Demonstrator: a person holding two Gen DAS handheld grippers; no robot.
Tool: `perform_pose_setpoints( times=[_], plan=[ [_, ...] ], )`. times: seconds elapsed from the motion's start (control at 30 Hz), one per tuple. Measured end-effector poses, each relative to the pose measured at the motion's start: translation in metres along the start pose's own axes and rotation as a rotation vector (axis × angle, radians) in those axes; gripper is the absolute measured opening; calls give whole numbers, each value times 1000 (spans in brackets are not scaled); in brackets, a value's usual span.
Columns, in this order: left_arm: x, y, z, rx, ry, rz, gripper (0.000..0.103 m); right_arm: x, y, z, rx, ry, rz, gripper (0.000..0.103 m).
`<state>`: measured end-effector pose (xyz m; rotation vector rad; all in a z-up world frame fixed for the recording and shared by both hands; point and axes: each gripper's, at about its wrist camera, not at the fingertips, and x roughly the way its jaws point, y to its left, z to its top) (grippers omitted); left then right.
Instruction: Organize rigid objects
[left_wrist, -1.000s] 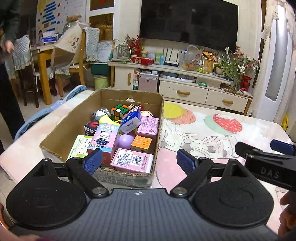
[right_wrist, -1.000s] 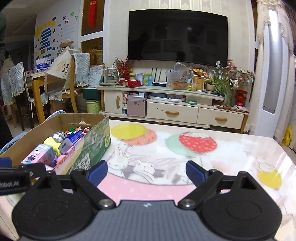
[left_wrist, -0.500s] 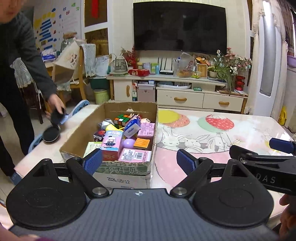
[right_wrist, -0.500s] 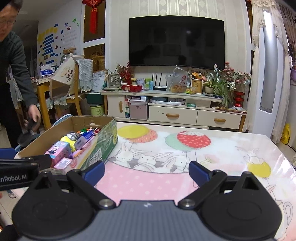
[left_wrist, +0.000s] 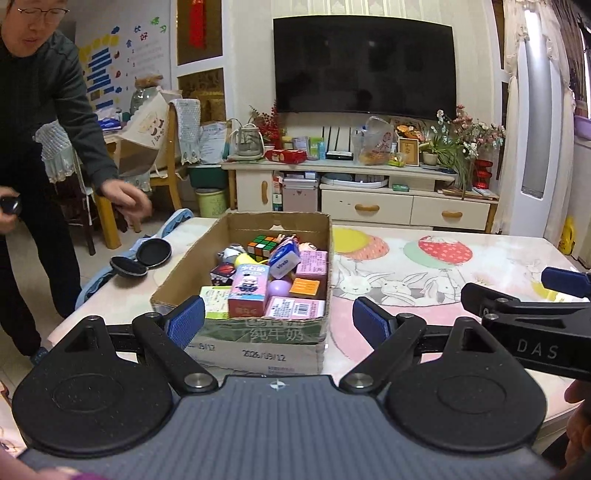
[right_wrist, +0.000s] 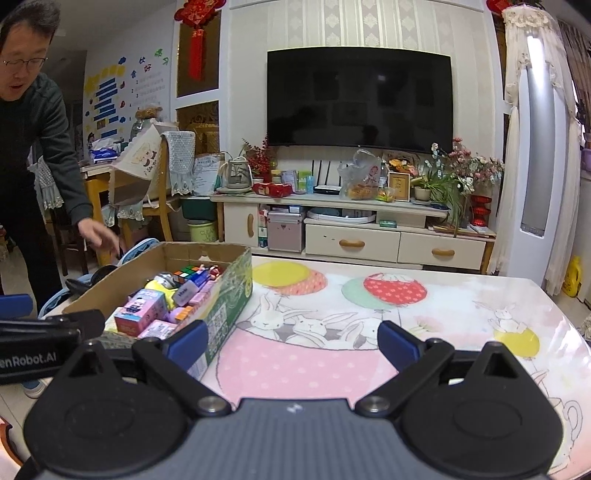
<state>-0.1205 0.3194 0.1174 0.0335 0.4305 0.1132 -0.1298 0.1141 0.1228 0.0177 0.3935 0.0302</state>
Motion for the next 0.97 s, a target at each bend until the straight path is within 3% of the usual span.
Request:
perform_pose_setpoints(
  times=[0.53, 0.73, 0.97],
  plan=[
    [1, -8, 0, -38, 6, 13, 103, 0, 21, -5, -40, 5, 1, 98],
    [1, -12, -3, -58, 10, -14, 103, 3, 21, -6, -41, 7, 1, 99],
    [9, -27, -7, -31, 44, 5, 103, 18, 10, -13, -5, 17, -22, 100]
  ],
)
